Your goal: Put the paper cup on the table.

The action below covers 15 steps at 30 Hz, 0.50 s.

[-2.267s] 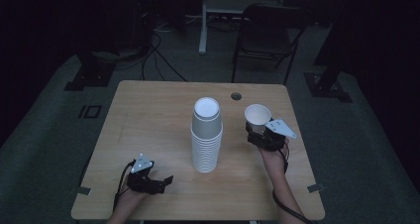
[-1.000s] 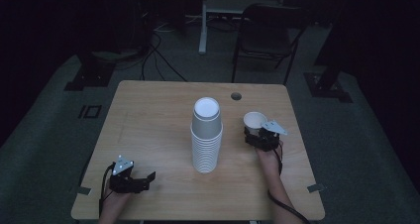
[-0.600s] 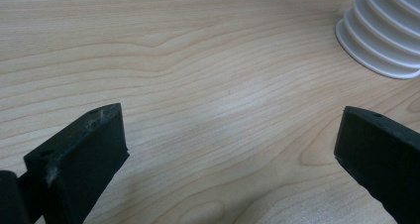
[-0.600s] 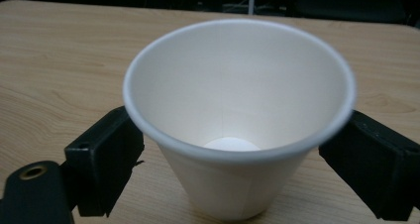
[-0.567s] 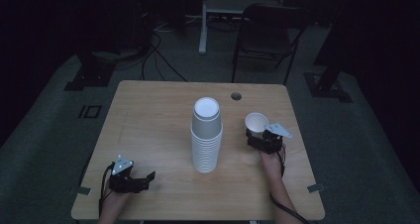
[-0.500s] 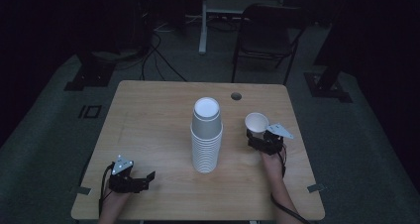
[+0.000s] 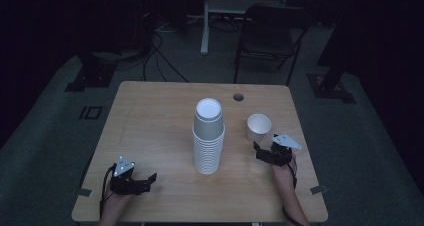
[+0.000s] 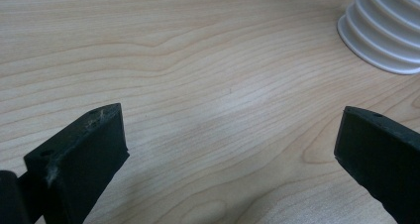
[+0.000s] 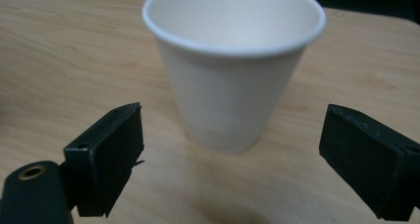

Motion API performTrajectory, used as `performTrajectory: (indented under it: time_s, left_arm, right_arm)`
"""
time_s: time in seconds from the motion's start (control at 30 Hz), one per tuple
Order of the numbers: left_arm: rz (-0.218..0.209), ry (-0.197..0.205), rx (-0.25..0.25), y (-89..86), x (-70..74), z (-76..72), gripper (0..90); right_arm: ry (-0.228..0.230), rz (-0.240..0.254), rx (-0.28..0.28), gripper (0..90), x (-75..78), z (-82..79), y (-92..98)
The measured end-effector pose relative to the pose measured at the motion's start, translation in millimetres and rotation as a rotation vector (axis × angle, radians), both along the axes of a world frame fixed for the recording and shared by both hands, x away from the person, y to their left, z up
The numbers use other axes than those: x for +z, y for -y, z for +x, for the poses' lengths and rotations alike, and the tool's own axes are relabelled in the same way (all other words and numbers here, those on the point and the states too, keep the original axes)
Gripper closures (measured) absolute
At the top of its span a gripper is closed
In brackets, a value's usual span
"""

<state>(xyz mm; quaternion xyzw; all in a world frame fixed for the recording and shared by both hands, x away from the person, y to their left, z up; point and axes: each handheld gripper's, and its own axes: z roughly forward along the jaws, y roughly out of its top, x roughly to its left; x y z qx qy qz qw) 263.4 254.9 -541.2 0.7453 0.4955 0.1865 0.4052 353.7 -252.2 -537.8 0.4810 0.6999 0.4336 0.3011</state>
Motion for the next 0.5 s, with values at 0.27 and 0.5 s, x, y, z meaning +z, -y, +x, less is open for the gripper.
performTrajectory:
  time_s: [0.27, 0.5]
  left_arm:
    - [0.004, -0.002, 0.004, -0.6, -0.2, -1.4, 0.1]
    - [0.004, -0.004, 0.014, -2.5, 0.3, -2.5, 0.1]
  right_arm:
    - [-0.022, -0.016, -0.034, 9.6, -5.3, -18.1, 14.9]
    - [-0.074, 0.002, -0.057, 9.6, -7.8, -37.7, 29.6]
